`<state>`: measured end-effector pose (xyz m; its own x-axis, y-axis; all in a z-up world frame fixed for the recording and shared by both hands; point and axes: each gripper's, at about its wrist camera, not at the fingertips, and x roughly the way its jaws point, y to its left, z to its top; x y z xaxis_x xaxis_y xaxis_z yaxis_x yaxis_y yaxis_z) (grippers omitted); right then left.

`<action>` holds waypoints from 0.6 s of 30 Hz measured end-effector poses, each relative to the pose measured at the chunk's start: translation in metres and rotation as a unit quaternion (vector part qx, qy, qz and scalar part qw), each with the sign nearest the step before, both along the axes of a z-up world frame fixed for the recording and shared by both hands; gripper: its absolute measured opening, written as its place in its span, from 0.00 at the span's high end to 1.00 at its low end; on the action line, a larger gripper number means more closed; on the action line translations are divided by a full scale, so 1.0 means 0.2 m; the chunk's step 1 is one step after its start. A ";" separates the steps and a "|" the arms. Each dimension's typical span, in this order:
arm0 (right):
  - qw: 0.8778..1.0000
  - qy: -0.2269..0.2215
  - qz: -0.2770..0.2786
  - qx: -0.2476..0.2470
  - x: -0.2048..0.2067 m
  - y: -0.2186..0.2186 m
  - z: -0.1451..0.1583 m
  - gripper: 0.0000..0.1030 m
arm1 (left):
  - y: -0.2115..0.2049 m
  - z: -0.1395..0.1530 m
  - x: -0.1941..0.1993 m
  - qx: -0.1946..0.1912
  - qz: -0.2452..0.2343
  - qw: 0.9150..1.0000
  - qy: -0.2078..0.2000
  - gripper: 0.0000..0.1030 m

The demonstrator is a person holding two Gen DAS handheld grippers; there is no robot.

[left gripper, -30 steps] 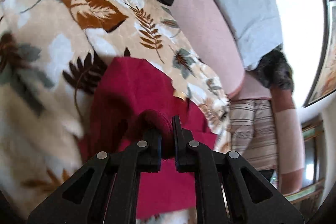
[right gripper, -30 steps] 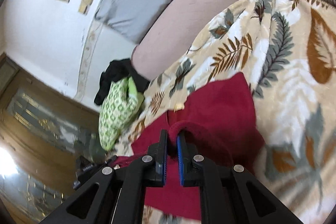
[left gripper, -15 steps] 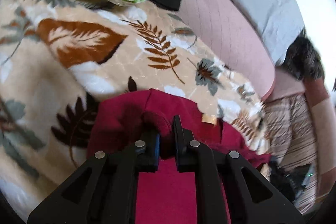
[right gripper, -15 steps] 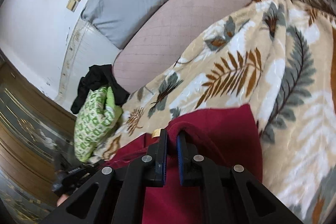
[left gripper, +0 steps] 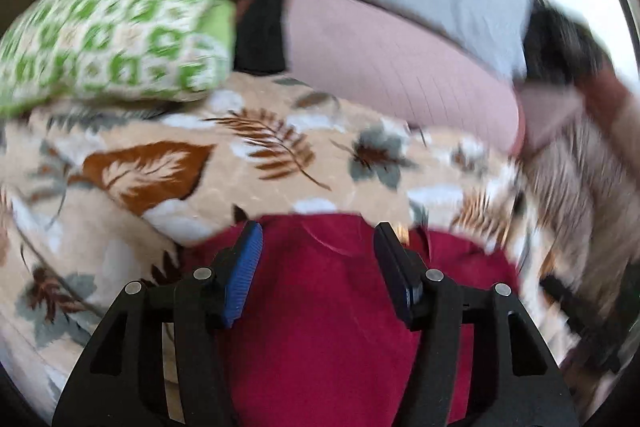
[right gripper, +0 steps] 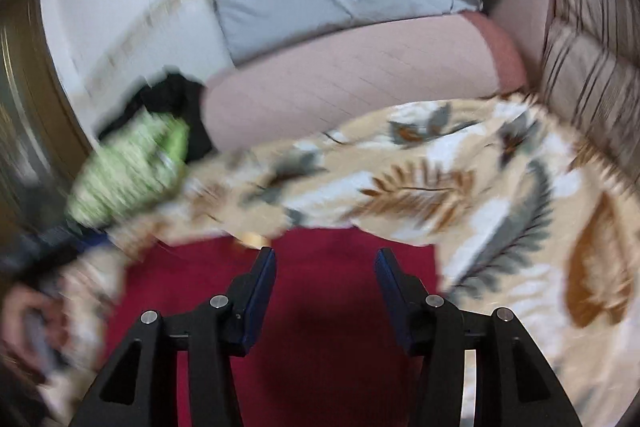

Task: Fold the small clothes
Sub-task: 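Lift the hem with both tools and fold it over onto the collar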

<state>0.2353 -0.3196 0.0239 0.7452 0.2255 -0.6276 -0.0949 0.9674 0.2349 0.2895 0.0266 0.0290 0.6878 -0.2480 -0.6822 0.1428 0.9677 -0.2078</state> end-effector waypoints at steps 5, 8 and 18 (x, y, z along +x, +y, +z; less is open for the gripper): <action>0.999 0.022 0.032 0.003 0.12 0.11 -0.09 0.52 | -0.24 -0.21 0.13 0.128 -0.009 0.991 0.030 0.44; 0.997 0.067 0.044 0.017 0.24 0.13 -0.21 0.52 | -0.16 -0.35 0.24 0.150 0.034 0.986 0.063 0.44; 0.992 0.109 0.023 0.050 0.46 0.01 -0.48 0.54 | -0.02 -0.49 0.27 0.090 0.057 0.994 0.034 0.39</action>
<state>0.3265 -0.3183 -0.0728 0.5806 0.3260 -0.7461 -0.0754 0.9339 0.3494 0.3429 0.0225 -0.0691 0.6553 -0.0401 -0.7543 0.0215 0.9992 -0.0344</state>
